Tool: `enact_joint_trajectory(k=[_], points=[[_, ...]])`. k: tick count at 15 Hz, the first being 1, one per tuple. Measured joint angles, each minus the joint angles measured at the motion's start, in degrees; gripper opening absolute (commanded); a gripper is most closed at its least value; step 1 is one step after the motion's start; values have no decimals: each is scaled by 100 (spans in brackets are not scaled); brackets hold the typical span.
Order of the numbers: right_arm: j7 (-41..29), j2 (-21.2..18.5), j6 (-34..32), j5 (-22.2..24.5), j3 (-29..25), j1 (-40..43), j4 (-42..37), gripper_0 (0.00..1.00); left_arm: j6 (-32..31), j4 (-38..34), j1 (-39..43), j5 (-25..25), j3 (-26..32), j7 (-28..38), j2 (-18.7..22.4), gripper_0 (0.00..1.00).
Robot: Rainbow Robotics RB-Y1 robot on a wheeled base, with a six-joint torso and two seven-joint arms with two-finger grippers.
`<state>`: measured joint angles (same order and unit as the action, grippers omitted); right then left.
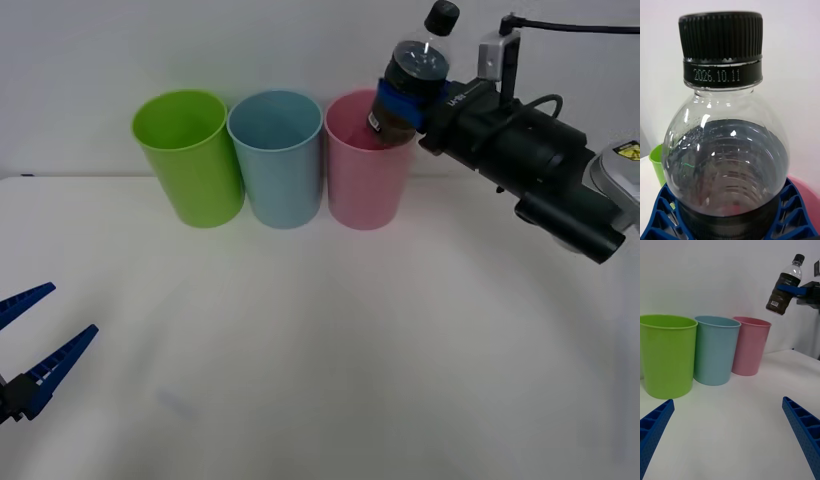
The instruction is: Grasp the object on the table and drop it into the matching bin: aluminum can to the light blue bin, PET bottle to the pink bin.
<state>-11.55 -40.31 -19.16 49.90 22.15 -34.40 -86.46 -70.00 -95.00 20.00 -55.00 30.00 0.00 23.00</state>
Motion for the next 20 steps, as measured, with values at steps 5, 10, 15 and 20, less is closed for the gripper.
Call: enact_joint_trajectory(k=[5,10,15,20], points=[[-13,529,-43,375,9,-579,885,0,0,0,0,0,0,0,0,100],[13,1006,-44,587,14,-1190,1838,0,0,0,0,0,0,0,0,100],[84,1278,9,700,10,-1559,2444,0,0,0,0,0,0,0,0,100],[145,1264,37,746,10,-1587,2485,0,0,0,0,0,0,0,0,100]])
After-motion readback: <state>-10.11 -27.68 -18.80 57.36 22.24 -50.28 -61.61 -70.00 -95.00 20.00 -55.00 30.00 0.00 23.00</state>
